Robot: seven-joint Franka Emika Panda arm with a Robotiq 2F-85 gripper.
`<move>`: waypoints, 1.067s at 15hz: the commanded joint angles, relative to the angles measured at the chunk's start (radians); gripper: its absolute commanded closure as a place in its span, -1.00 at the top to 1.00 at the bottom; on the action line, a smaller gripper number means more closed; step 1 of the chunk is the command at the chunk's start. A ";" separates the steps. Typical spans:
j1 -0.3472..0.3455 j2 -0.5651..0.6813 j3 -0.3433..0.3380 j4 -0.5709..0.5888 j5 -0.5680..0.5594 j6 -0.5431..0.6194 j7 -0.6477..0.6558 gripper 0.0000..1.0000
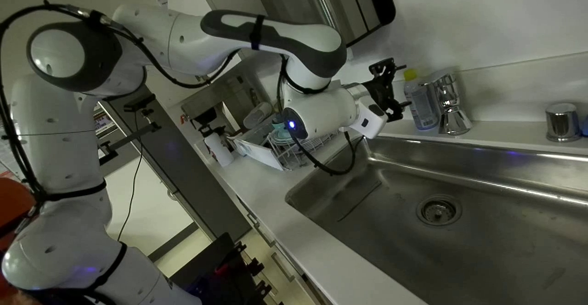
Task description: Flip the faucet open
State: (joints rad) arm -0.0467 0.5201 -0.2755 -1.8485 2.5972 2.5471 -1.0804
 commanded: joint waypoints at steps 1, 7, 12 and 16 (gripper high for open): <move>-0.001 0.009 -0.015 0.028 -0.004 0.000 -0.007 1.00; -0.011 0.027 -0.030 0.099 -0.004 0.036 0.005 1.00; 0.008 0.061 -0.025 0.123 -0.003 0.085 0.007 1.00; 0.008 0.090 -0.036 0.159 -0.004 0.074 0.003 1.00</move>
State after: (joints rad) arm -0.0412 0.5842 -0.3006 -1.7453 2.5972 2.5915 -1.0804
